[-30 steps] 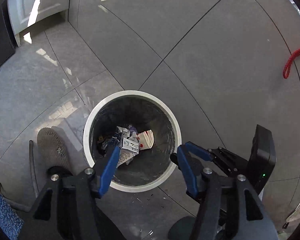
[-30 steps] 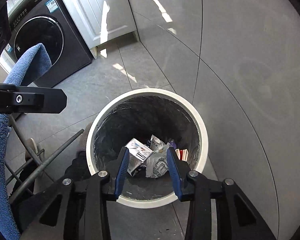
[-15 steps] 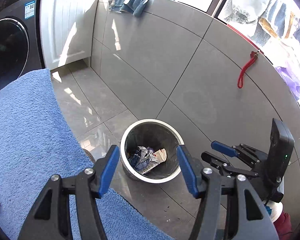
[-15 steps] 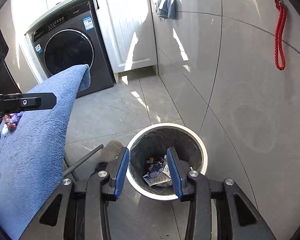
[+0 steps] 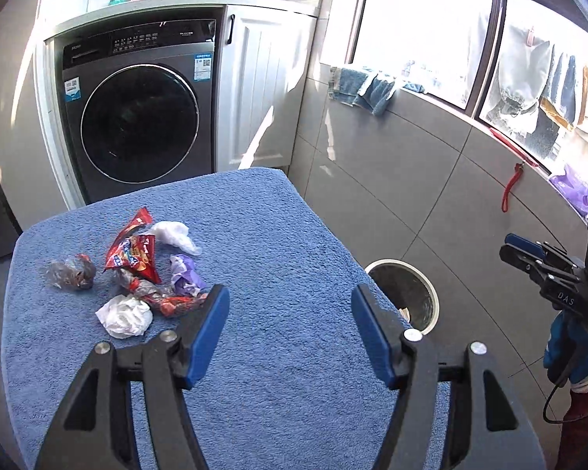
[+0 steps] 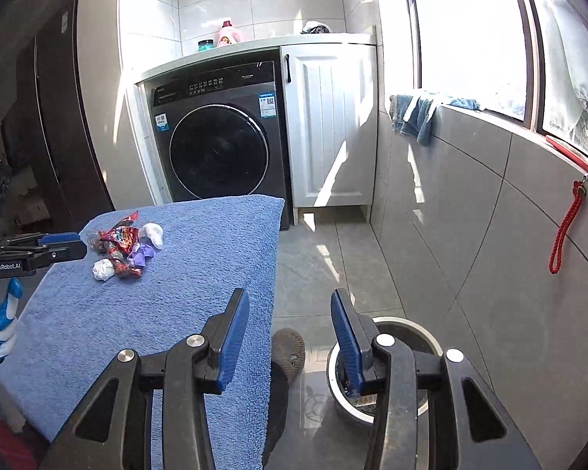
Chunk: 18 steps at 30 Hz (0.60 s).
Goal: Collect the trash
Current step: 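Move both open tools back over the table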
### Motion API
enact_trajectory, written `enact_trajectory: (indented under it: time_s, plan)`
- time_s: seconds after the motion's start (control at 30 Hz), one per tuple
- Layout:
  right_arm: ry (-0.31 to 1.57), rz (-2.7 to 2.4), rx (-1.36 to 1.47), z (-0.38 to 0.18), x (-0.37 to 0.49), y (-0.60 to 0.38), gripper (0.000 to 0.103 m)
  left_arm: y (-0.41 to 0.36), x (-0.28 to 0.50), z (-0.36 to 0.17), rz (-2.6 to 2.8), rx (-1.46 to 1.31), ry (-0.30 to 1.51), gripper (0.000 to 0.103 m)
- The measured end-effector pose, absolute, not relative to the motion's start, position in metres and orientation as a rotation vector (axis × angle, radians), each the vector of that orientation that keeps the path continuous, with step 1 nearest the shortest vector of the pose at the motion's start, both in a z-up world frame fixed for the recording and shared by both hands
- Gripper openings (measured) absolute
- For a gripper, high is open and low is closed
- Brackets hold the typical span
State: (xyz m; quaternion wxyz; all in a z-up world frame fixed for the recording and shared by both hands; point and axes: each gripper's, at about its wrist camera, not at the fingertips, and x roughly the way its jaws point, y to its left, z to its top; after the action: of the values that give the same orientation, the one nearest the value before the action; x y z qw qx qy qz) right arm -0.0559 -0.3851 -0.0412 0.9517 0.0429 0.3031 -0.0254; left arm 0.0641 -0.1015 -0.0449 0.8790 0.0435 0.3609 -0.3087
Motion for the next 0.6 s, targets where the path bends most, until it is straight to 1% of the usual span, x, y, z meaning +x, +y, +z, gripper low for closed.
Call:
enact_trajectory:
  time_s: [0.07, 0.33, 0.6]
  plan:
    - [0.601, -0.035, 0.069, -0.032, -0.061, -0.369, 0.042, -0.065, 0.056, -0.042, -0.595, 0.065, 0.722, 0.066]
    - [0.562, 0.031, 0.024, -0.005, -0.067, -0.312, 0.044, 0.054, 0.026, -0.051, -0.427, -0.006, 0.683, 0.067]
    - [0.586, 0.097, -0.037, 0.001, -0.055, -0.261, 0.045, 0.123, 0.005, -0.07, -0.322, -0.041, 0.669, 0.067]
